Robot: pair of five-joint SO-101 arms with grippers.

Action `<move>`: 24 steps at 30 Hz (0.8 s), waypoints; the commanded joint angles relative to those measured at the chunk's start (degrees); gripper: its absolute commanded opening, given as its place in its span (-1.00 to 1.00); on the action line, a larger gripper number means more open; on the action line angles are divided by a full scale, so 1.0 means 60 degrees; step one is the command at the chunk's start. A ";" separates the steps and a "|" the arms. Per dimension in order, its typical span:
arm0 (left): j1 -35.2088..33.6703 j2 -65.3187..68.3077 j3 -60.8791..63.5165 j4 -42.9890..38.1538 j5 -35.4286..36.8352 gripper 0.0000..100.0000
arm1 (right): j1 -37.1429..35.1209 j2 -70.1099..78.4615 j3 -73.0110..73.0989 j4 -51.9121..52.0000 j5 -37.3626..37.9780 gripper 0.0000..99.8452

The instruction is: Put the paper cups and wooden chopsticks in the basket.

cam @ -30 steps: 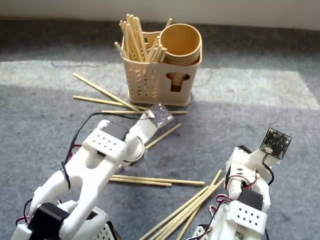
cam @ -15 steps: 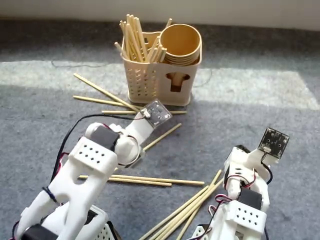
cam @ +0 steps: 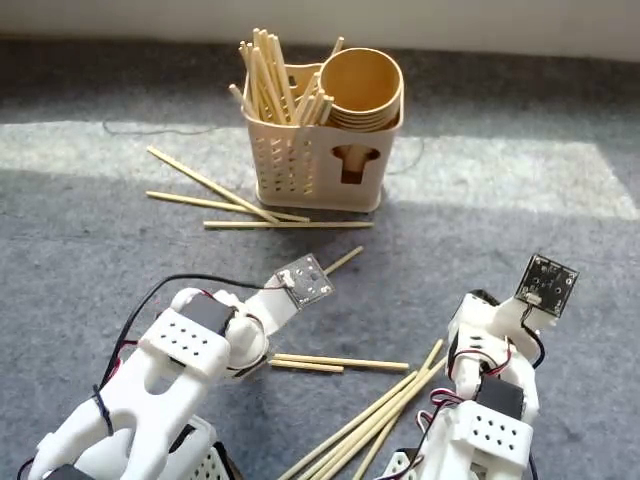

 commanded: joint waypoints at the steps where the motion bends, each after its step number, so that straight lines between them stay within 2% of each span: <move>1: -0.0007 -0.0212 0.0154 -0.0615 -0.0103 -0.68 | -0.0110 -0.0095 -0.0359 -0.0256 0.0117 -0.99; 11: -0.0344 -0.0271 -0.0154 -0.0762 -0.0059 -0.68 | -0.0125 -0.0095 -0.0359 -0.0256 0.0645 -0.99; 18: 0.0784 -0.0286 -0.0989 0.0557 -0.0059 -0.68 | -0.0330 -0.0095 -0.0359 -0.0256 0.0674 -0.99; 24: 0.1297 -0.0183 -0.0608 -0.0220 0.0278 -0.68 | -0.0330 -0.0095 -0.0359 -0.0256 0.0689 -0.99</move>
